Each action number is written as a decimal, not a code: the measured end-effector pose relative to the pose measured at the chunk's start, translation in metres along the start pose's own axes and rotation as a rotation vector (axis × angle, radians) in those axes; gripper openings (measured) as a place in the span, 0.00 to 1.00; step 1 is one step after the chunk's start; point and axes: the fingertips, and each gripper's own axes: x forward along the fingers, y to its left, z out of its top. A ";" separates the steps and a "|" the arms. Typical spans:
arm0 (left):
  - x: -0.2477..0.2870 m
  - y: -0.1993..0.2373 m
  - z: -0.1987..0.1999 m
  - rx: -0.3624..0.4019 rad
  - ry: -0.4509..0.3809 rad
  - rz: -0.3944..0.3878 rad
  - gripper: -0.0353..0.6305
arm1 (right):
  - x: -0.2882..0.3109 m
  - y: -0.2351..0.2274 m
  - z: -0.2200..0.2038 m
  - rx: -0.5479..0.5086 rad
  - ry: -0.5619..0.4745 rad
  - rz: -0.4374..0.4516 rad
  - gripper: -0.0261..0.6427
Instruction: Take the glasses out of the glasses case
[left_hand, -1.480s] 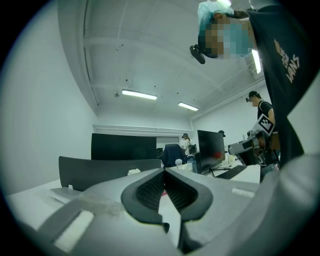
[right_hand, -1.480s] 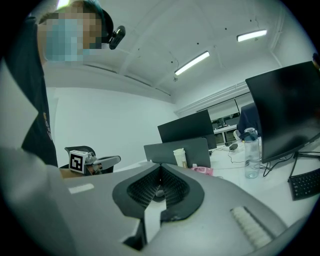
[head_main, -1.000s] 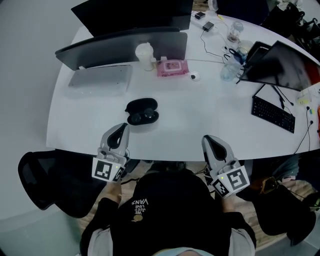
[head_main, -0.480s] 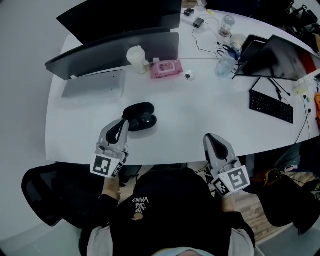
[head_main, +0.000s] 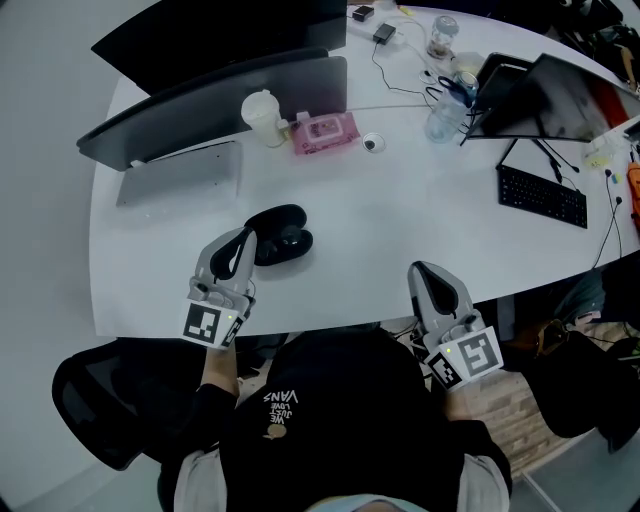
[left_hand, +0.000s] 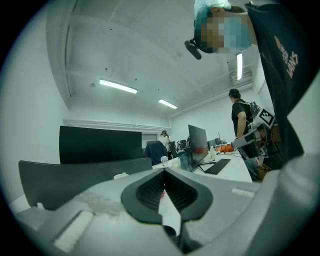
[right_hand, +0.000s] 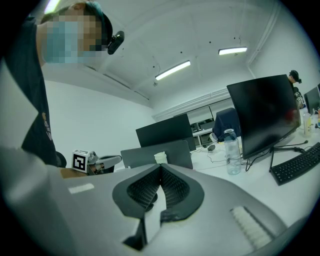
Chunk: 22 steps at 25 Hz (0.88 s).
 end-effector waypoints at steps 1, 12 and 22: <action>0.001 0.001 -0.001 0.000 0.002 -0.006 0.06 | 0.001 0.001 -0.001 0.001 0.001 -0.002 0.04; 0.020 -0.001 -0.035 -0.010 0.085 -0.096 0.06 | 0.002 0.004 -0.004 0.007 0.003 -0.050 0.04; 0.030 -0.001 -0.062 0.009 0.147 -0.150 0.06 | 0.000 0.010 -0.010 0.011 0.018 -0.088 0.04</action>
